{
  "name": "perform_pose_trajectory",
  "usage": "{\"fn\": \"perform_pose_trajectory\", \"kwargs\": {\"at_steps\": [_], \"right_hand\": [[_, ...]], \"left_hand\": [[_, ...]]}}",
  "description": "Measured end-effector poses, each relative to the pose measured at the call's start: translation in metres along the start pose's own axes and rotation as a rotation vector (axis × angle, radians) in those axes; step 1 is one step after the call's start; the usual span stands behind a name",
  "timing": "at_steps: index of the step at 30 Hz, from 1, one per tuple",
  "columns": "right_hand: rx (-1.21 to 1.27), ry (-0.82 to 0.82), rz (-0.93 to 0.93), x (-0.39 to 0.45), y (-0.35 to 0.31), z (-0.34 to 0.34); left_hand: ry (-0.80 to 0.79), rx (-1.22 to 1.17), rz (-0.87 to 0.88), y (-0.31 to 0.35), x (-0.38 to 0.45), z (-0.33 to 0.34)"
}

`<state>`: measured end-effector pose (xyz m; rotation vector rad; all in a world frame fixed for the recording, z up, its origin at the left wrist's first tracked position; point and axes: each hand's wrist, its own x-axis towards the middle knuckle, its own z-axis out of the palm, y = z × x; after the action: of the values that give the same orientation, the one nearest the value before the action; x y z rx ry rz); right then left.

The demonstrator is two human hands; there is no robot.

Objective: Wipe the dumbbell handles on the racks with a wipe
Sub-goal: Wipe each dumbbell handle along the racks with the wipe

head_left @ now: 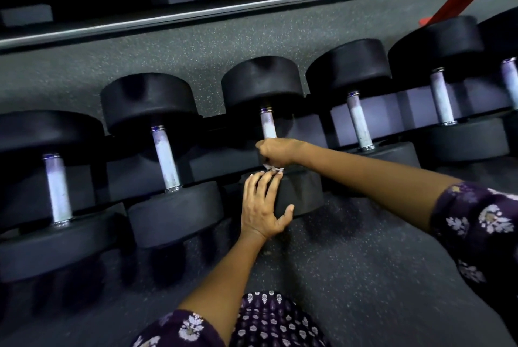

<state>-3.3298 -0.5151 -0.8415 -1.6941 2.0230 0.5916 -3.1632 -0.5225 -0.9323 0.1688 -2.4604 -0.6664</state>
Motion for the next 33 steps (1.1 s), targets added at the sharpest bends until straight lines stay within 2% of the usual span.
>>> {"fn": "perform_pose_trajectory", "kwargs": {"at_steps": [2,3,6,8,11,12,16,21,24,26,30,33], "right_hand": [[0.145,-0.042,0.022,0.002,0.004,-0.004],[0.191,-0.012,0.068,0.003,0.006,-0.007],[0.121,0.120,0.156,-0.001,-0.005,-0.009],[0.100,0.088,0.087,0.000,-0.009,0.005],[0.263,0.036,-0.022,-0.005,0.009,0.012],[0.304,0.055,-0.019,-0.005,0.019,0.009],[0.450,0.305,0.174,-0.001,0.034,0.010],[0.501,0.214,0.100,-0.010,0.016,0.030],[0.662,0.402,0.273,-0.011,0.027,0.031],[0.757,0.504,0.374,-0.009,0.023,0.034],[0.750,0.426,0.314,-0.015,0.013,0.043],[0.984,0.540,0.457,-0.018,0.023,0.039]], "left_hand": [[0.000,0.000,0.000,0.000,-0.001,0.001],[0.004,-0.001,-0.002,0.000,0.000,0.001],[-0.002,-0.004,-0.002,0.001,0.001,0.002],[-0.007,0.000,-0.003,0.001,0.000,0.001],[-0.019,-0.009,0.002,0.002,-0.001,0.000],[-0.022,-0.010,-0.002,0.002,-0.001,0.000],[-0.029,-0.001,-0.013,0.001,0.000,-0.001],[-0.046,0.008,-0.020,0.001,-0.002,-0.001],[-0.057,0.010,-0.040,0.001,-0.001,-0.001],[-0.059,-0.001,-0.074,0.006,0.001,-0.004],[-0.053,-0.015,-0.273,0.015,0.025,-0.010],[-0.013,-0.085,-0.437,0.022,0.040,-0.009]]}}
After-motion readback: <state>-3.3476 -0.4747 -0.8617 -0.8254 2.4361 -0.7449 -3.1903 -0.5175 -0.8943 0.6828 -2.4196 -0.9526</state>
